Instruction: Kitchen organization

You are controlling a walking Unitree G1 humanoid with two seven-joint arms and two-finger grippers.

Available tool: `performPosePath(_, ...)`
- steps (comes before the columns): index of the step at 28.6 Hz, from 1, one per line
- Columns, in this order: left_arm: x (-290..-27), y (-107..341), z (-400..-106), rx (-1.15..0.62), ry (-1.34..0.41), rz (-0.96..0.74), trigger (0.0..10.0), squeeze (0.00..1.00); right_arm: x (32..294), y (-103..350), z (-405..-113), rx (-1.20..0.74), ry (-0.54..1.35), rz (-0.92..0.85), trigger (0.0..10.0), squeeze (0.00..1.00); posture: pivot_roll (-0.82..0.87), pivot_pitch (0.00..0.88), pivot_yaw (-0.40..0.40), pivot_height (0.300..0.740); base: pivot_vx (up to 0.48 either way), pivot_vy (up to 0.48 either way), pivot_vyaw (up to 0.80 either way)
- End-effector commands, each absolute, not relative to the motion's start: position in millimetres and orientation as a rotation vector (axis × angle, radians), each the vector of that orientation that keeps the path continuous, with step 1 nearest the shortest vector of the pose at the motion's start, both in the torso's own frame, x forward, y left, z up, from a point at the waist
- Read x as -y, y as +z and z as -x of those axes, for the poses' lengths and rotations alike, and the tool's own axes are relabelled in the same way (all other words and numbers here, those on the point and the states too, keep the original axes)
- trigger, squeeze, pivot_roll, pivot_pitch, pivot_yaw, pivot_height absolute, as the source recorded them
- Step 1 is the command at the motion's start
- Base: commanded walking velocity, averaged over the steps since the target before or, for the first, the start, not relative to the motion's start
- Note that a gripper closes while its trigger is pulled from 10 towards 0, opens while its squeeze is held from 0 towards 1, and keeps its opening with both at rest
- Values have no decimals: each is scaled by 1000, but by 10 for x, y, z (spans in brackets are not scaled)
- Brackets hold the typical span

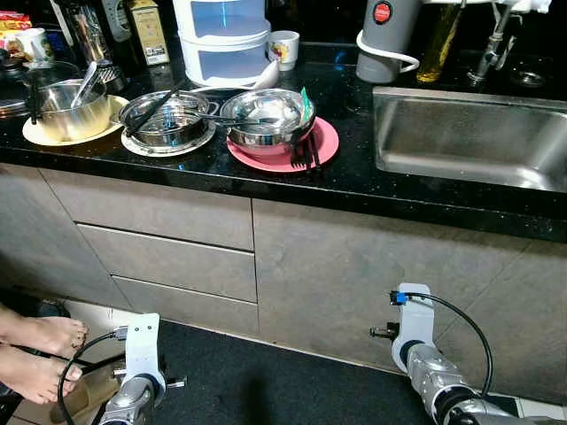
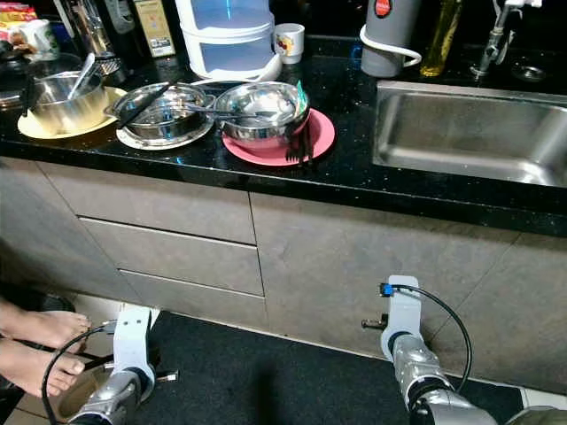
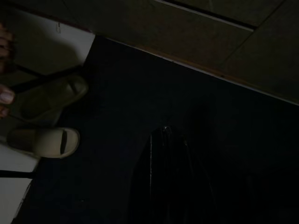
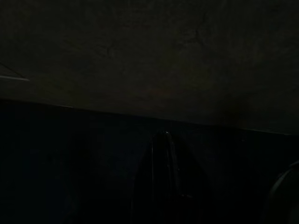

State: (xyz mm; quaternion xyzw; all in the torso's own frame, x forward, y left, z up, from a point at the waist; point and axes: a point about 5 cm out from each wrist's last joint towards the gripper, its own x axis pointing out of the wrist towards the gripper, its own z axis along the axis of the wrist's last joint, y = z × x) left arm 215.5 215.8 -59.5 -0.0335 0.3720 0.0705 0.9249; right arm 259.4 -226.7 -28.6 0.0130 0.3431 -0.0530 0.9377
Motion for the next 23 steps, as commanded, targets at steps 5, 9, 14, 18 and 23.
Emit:
performPosePath(5, -2147, -625, -2110, -778, 144, 65, 10000, 0, 2265, -299, -2581, -715, -106, -10, 10000, 0, -20, 47, -15, 740, 0, 0, 0)
performPosePath(9, -2153, -588, -2163, -752, 140, 62, 10000, 0, 2262, -271, -2614, -699, -99, 12, 10000, 0, -17, 50, -17, 740, 0, 0, 0)
performPosePath(14, -2161, -529, -2246, -716, 123, 54, 10000, 0, 2271, -223, -2667, -674, -104, 34, 10000, 0, -17, 50, -17, 740, 0, 0, 0)
performPosePath(18, -2149, -481, -2313, -684, 93, 62, 10000, 0, 2283, -185, -2706, -657, -102, 47, 10000, 0, -20, 50, -17, 740, 0, 0, 0)
performPosePath(23, -2144, -477, -2321, -685, 90, 63, 10000, 0, 2303, -166, -2718, -643, -101, 32, 10000, 1000, -25, 47, -15, 740, 0, 0, 0)
